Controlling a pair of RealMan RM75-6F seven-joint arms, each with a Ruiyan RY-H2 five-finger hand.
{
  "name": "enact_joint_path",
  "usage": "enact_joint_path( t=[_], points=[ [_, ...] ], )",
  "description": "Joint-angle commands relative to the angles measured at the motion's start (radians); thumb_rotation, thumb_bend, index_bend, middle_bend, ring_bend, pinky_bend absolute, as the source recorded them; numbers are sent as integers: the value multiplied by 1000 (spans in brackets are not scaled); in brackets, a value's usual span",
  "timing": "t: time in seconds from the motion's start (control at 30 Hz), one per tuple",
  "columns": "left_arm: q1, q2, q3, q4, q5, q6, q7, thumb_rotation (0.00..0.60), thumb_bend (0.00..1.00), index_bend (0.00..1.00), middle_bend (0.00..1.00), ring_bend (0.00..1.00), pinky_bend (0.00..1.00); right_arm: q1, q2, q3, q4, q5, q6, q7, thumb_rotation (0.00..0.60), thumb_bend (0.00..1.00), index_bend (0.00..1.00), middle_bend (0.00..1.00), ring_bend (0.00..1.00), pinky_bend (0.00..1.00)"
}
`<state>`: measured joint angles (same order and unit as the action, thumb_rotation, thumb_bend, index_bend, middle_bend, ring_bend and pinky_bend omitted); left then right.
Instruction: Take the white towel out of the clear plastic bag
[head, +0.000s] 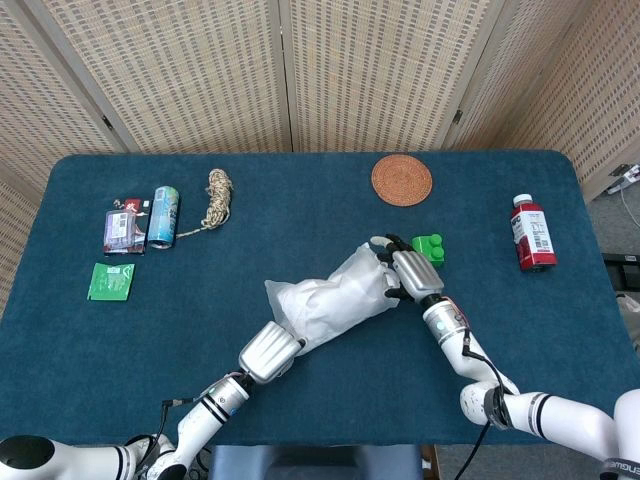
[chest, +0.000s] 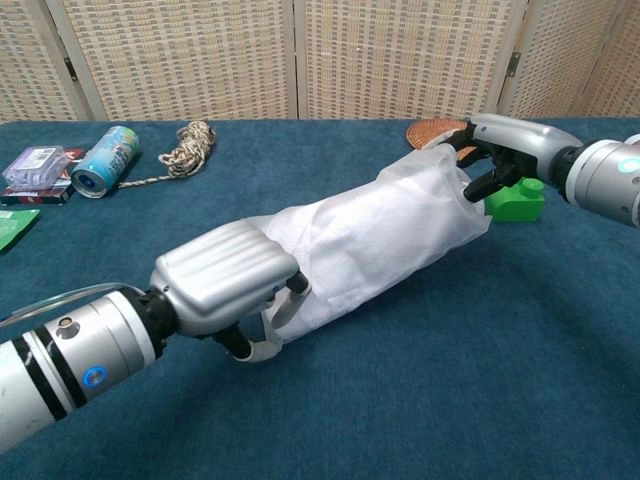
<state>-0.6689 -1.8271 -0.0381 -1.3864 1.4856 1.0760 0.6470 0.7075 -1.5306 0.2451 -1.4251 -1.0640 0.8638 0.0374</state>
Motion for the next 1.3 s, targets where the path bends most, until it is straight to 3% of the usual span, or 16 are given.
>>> enact_joint_path(
  t=[0.03,0.27,0.6,1.0,1.3],
  points=[
    [-2,-4,-1,3,2,-1,0,600,222,677,1000,1000,1000,0,0,0,0,-1,0,0,600,615,736,144,0,149],
    [-7,-13,-3,12,1,-9,6,600,222,664,1000,1000,1000,-1,1,1,0,-2,0,3,600,616,736,144,0,149],
    [-1,-21,-3,28,15,15,8,600,146,548,1000,1000,1000,-2,0,0,-1,-3,-1,4,600,616,736,144,0,149],
    [1,-19,-4,27,22,21,-1,600,65,537,1000,1000,1000,-4,1,0,1,-3,-1,6,600,616,736,144,0,149],
    [-2,-26,-3,34,22,13,8,600,60,538,1000,1000,1000,-3,-4,-2,5,-4,-4,9,600,616,736,144,0,149]
  ],
)
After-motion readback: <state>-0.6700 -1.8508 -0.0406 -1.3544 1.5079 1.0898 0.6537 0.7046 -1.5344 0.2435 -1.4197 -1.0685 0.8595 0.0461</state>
